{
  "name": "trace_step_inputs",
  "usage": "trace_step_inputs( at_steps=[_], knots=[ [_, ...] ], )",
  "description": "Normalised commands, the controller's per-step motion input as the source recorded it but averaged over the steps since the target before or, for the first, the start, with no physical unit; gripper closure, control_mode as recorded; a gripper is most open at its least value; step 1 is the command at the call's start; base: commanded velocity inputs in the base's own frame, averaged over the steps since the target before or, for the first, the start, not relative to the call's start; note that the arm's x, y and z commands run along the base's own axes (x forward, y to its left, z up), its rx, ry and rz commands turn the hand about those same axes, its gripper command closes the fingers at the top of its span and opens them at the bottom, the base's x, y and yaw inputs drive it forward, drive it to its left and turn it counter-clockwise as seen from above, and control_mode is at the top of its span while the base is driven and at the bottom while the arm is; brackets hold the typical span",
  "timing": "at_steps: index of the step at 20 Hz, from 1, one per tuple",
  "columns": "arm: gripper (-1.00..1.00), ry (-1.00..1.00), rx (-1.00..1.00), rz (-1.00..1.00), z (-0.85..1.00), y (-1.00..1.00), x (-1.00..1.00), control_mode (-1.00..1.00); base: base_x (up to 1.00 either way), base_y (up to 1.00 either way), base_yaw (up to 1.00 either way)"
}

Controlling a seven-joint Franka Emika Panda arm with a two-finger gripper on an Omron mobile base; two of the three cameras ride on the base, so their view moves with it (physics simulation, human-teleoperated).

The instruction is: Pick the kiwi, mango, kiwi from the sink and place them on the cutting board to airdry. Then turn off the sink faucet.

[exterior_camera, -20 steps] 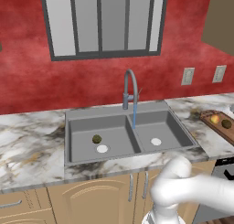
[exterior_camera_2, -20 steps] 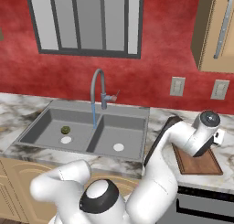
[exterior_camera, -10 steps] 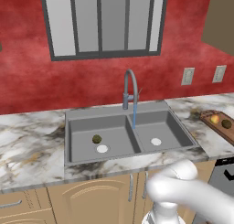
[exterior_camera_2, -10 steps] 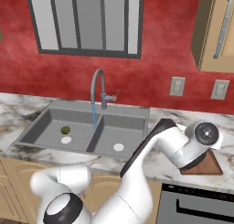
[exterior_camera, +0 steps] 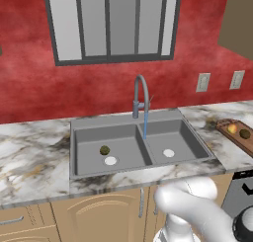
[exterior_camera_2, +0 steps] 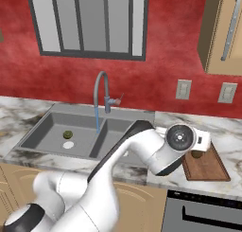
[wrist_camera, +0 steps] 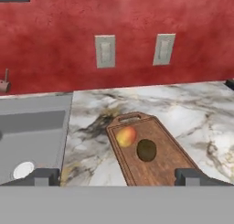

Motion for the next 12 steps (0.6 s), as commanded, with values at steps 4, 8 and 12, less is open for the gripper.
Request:
trace_step_inputs(
  at_steps=[4, 8, 12],
  knots=[
    [-1.00, 0.00, -0.09, 0.00, 0.21, 0.56, -0.33, -1.00, 0.00, 0.00, 0.00],
    [-1.00, -0.03, -0.05, 0.06, 0.00, 0.63, -0.23, -1.00, 0.00, 0.00, 0.00],
    [-1.00, 0.01, 0.03, 0.06, 0.08, 0.56, -0.07, -1.00, 0.00, 0.00, 0.00]
  ],
)
